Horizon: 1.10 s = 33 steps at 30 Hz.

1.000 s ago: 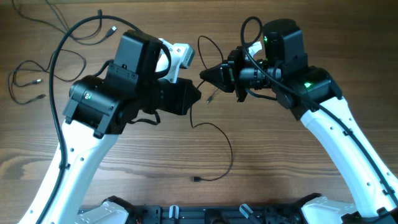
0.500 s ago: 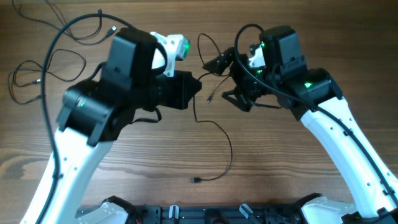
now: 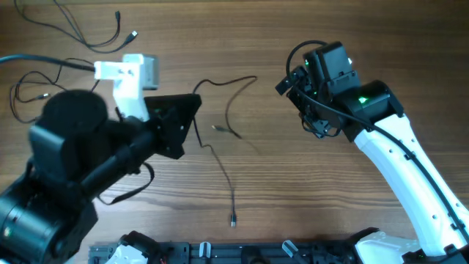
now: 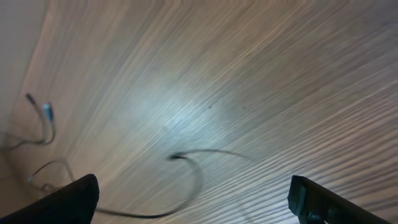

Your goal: Untangle cables

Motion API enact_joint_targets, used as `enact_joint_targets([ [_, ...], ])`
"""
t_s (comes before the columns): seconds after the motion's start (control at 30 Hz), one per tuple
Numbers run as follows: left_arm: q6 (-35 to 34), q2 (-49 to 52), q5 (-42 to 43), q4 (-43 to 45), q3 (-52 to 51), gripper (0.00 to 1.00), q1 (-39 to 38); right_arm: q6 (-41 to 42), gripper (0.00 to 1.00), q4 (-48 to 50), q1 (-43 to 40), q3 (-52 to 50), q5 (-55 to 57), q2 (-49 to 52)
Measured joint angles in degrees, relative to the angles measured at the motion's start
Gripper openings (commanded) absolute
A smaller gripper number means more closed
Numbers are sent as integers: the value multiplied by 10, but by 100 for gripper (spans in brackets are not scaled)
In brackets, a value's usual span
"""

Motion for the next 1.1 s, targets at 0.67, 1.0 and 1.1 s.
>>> enact_joint_targets([
  [0.67, -128, -32, -200, 72, 0, 4, 0, -23, 100, -30, 0, 0, 19, 26],
  [1.0, -175, -3, -365, 66, 0, 4, 22, -40, 100, -52, 0, 0, 19, 26],
  [1.1, -177, 7, -360, 68, 0, 4, 72, -45, 100, -53, 0, 0, 19, 26],
])
